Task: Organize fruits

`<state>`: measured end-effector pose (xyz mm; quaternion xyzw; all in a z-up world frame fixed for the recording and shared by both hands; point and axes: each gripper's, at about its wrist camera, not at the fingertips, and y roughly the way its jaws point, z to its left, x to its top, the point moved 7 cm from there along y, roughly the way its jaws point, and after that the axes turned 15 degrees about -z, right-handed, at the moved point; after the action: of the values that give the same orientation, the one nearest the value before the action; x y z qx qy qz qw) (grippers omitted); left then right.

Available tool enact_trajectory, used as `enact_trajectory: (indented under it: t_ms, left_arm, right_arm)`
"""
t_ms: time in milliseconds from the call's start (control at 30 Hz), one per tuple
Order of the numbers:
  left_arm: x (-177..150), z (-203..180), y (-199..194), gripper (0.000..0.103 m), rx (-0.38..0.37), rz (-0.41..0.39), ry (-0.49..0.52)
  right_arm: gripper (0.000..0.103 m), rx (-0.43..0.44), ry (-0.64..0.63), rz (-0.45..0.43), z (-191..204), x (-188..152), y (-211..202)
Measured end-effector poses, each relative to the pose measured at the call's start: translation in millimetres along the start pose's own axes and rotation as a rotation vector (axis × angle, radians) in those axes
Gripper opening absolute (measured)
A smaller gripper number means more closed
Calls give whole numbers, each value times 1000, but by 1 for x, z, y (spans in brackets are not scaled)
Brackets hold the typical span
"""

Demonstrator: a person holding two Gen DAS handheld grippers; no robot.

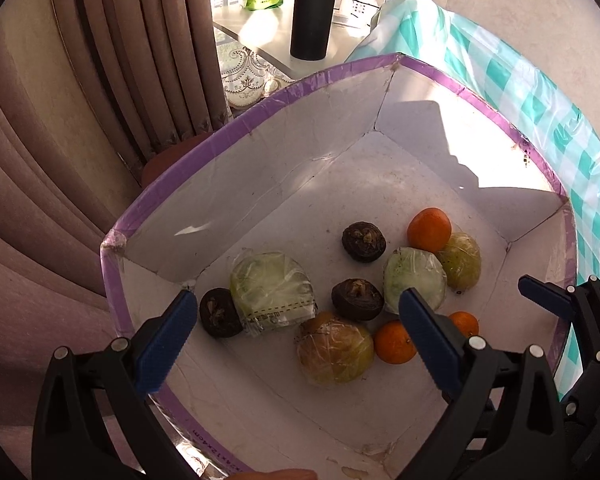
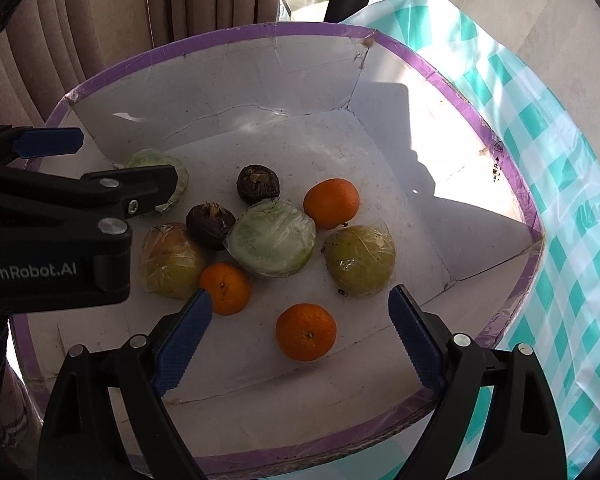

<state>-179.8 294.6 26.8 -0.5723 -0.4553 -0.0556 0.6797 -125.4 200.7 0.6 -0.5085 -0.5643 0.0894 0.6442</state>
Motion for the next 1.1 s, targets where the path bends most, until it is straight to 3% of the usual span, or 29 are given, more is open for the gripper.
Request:
enact_trajectory:
  t_ms: [1100]
  left_arm:
    - [1,-1,0,101,16,-17,22]
  right_arm:
    - [88,28,35,13,-1,2,2]
